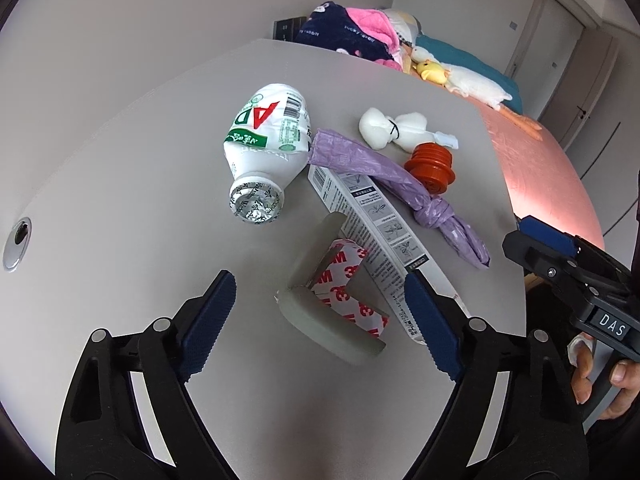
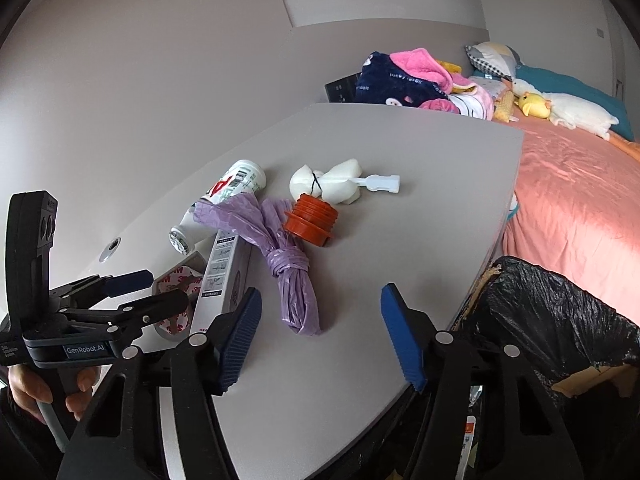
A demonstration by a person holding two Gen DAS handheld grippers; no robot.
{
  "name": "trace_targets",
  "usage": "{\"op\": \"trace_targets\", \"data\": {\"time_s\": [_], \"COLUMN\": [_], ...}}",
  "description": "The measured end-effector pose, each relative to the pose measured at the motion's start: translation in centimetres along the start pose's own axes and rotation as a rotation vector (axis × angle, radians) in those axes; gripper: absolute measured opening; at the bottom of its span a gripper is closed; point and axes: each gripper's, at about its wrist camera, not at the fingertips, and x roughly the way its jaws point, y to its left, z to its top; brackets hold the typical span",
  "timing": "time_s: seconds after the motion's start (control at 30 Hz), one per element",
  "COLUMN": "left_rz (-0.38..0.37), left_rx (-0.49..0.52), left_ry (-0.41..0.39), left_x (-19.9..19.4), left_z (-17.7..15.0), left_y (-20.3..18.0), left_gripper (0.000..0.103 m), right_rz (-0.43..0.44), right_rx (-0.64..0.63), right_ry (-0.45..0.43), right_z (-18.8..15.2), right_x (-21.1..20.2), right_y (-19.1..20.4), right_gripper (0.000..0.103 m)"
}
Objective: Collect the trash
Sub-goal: 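Grasp the tape roll box with the left gripper while the right gripper grasps the purple bag, then lift the tape box and purple bag and carry both over the trash bag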
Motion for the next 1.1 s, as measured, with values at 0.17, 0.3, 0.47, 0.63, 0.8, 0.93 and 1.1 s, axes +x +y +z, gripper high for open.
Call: {"op": "trace_targets", "data": {"time_s": [0.17,0.3,0.47,0.63,0.8,0.93,1.1], "left_rz": [0.006,0.024,0.065,0.057,0.053,0.045,0.032], "left_rx": [0.003,0.031,0.105,0.169,0.199,0.163,0.157], "left_ry": [0.035,0.041,0.042,0.034,0.025,0.009,-0.031], "left_x": [1.3,1.9,2.4,2.4,2.3,1.7,0.1], "left_z": [0.2,0.6,0.8,0.7,0.7,1.0,1.5], "left_y": [0.5,0.3,-0.4,-1.0,-1.6,-1.1,-1.0], "left_gripper": [0.072,0.071,0.067,0.054,0.042,0.041,0.040], "right_rz": [-0.002,-0.006,-0.018,-0.031,-0.024,-0.002,0.019], "right_rx": [-0.029,-0.050,-0.082,-0.103,-0.118,-0.112,-0.102], "right_ry": [0.032,0.058,0.087,0.117,0.118,0.098,0.074], "right_z": [0.6,1.0,1.4,1.5,1.6,1.4,1.7], "right_x": [1.7,3.2,4.9,6.1,6.4,5.9,4.9], "right_y": [0.9,1.7,2.6,3.3,3.6,3.9,4.3], "right_gripper": [0.063,0.063,0.060,0.051,0.024,0.023,0.023]}}
